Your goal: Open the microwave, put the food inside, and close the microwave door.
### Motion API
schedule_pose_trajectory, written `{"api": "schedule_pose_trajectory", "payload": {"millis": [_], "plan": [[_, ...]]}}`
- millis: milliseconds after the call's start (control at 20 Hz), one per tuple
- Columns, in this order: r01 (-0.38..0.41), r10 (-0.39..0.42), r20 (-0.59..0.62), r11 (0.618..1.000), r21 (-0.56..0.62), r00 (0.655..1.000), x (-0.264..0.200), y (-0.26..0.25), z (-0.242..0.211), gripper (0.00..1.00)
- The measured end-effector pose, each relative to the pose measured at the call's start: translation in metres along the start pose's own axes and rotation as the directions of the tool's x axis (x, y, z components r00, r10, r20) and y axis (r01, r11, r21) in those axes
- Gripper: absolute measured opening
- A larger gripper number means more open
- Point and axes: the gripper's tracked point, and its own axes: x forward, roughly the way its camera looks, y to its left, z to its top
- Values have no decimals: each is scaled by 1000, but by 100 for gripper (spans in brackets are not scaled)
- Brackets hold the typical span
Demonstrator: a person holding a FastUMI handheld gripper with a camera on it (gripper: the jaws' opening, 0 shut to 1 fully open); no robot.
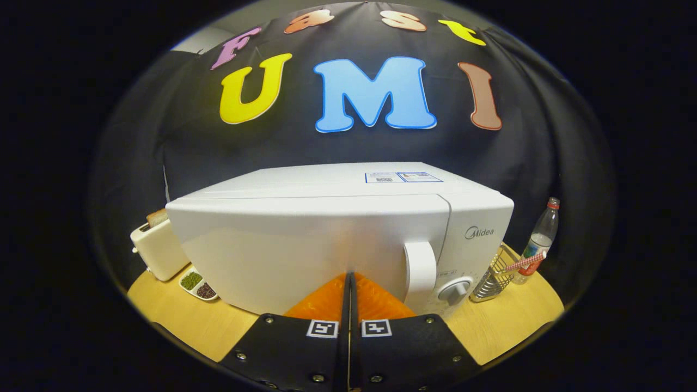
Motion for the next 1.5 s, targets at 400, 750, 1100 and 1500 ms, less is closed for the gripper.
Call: {"api": "schedule_pose_trajectory", "payload": {"millis": [400,750,1100,1500], "plan": [[1,0,110,1000,-8,994,-70,11,37,2],[36,-31,192,999,-25,981,-149,9,55,1],[54,-49,241,998,-16,969,-216,14,56,2],[47,-33,283,998,-40,958,-279,32,41,24]]}}
